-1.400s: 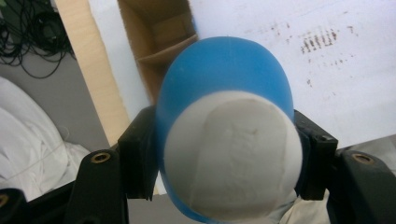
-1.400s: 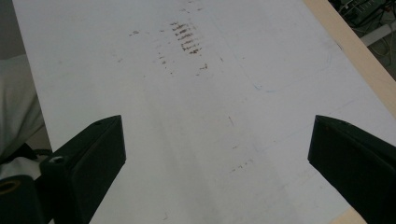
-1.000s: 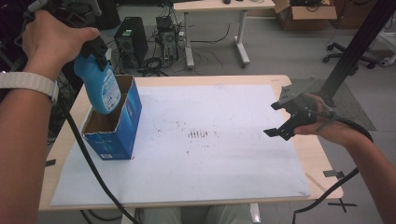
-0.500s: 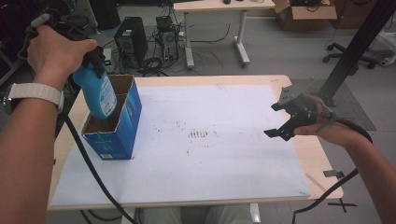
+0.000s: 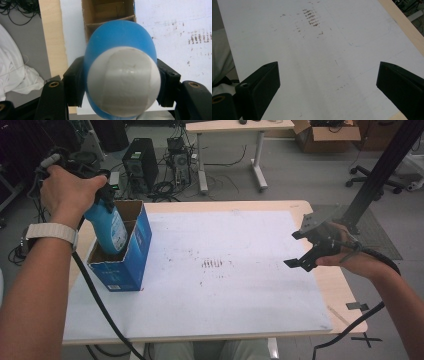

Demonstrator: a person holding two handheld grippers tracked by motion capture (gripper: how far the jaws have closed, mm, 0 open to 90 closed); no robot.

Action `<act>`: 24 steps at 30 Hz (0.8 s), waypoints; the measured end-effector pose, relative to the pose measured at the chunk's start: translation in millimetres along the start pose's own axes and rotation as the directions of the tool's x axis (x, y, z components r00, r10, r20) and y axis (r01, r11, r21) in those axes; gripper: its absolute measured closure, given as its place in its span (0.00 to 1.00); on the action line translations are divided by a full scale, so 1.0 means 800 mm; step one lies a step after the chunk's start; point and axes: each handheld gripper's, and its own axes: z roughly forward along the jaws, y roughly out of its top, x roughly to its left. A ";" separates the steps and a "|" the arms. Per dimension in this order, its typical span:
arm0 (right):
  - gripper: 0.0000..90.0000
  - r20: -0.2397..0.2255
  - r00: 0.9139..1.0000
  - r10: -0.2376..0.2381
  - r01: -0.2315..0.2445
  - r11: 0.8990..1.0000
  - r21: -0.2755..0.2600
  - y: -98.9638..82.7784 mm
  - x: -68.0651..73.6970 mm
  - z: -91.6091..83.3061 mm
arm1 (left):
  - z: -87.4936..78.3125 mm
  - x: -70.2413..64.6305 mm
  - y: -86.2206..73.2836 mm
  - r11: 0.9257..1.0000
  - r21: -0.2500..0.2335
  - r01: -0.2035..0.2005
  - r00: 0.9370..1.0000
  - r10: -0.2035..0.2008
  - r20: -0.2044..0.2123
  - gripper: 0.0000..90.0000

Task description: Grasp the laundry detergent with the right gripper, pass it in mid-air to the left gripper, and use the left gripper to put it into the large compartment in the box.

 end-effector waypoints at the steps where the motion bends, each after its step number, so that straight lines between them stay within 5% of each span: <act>1: 0.05 -0.001 1.000 0.000 0.000 1.000 0.000 0.000 0.000 0.000 | 0.003 0.000 0.000 1.000 -0.001 0.001 1.000 -0.001 -0.001 0.42; 24: 0.06 -0.004 1.000 0.006 -0.006 1.000 0.008 -0.004 0.000 0.003 | 0.074 0.004 -0.011 1.000 -0.011 0.024 1.000 -0.024 -0.006 0.42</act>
